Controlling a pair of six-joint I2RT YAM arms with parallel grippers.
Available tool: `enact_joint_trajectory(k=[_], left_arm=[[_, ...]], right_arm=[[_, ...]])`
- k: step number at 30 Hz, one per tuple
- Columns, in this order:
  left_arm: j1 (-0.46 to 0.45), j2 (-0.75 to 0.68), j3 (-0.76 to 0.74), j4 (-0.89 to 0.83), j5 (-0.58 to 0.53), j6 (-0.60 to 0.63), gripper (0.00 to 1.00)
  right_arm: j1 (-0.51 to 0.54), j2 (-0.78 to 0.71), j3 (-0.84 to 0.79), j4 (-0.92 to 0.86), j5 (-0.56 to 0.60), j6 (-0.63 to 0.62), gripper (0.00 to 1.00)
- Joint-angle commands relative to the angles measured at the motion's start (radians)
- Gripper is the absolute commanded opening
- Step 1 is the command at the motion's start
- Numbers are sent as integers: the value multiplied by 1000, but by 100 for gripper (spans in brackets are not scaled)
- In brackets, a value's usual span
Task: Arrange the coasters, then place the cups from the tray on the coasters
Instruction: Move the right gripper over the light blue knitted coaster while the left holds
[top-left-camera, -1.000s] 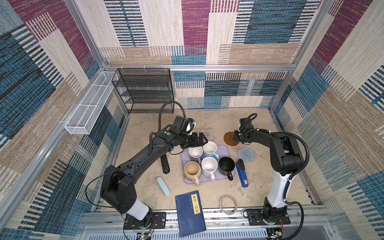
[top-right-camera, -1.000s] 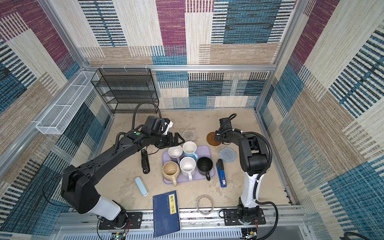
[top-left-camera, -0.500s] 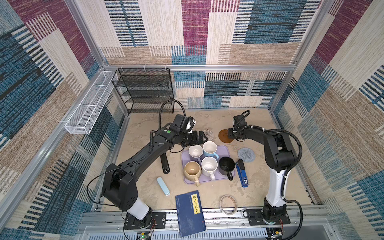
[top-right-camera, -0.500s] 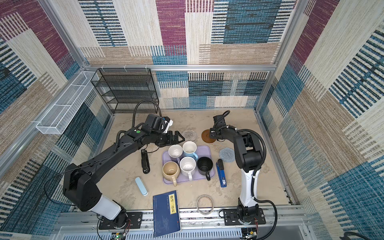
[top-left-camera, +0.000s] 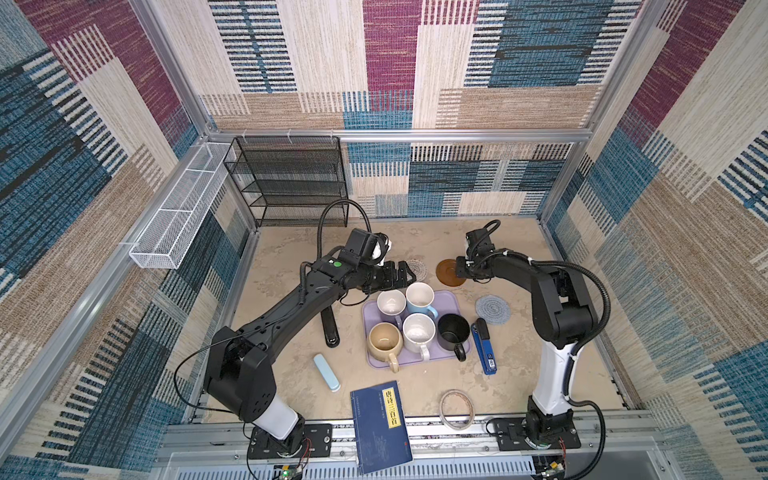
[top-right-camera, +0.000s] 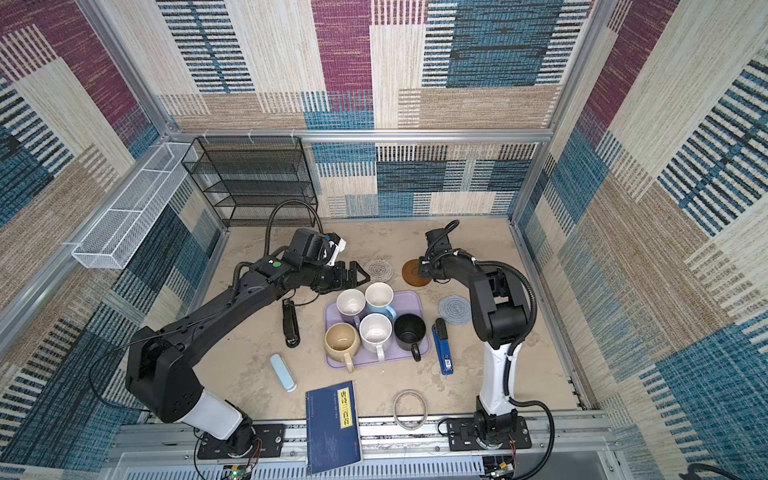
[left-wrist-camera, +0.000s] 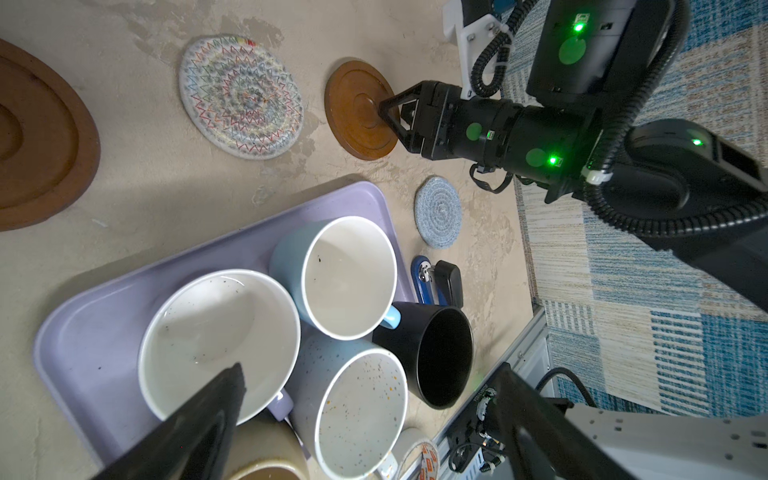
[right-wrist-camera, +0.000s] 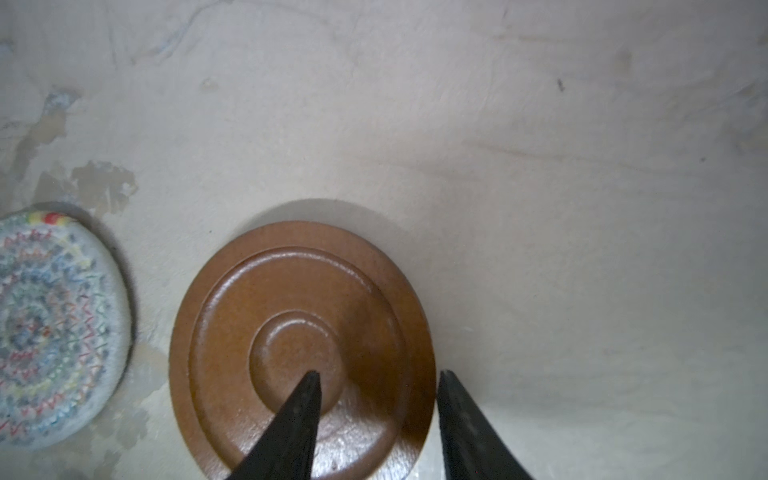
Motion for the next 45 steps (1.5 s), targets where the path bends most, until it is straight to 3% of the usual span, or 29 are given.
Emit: enact_joint_trajectory(k=[1,4,7,11,16,19,24,27,30,35,45], left_arm=[[2,-7,14,-2,1,9,99],[2,-17,22,-3,-8,9,100],[2,-23,35,-12,-4,13,100],[1,-33,38,-12,14,9,100],[-4,-35,50,-12,64,8,100],[-18,-30,54,-10,88,-3,100],[-72,-7,61,-9,78,-8,100],[-110,10,61,7,68,-13,100],[-134,29,71,9,61,-6,100],[-145,44,90,8,75,4,100],[-145,37,72,-2,82,22,100]], right_arm=[[0,-47,5,-12,1,14,56],[0,-118,-11,-13,-2,18,67],[1,-210,-42,-16,-6,8,84],[0,-368,-123,-10,48,2,99],[-1,-595,-294,64,97,35,100],[-20,-699,-400,87,118,124,99],[-59,-766,-532,103,-30,182,100],[-81,-774,-600,97,-51,205,100],[-109,-770,-652,96,-84,209,95],[-119,-696,-681,85,-112,193,75],[-122,-603,-669,63,-96,194,50]])
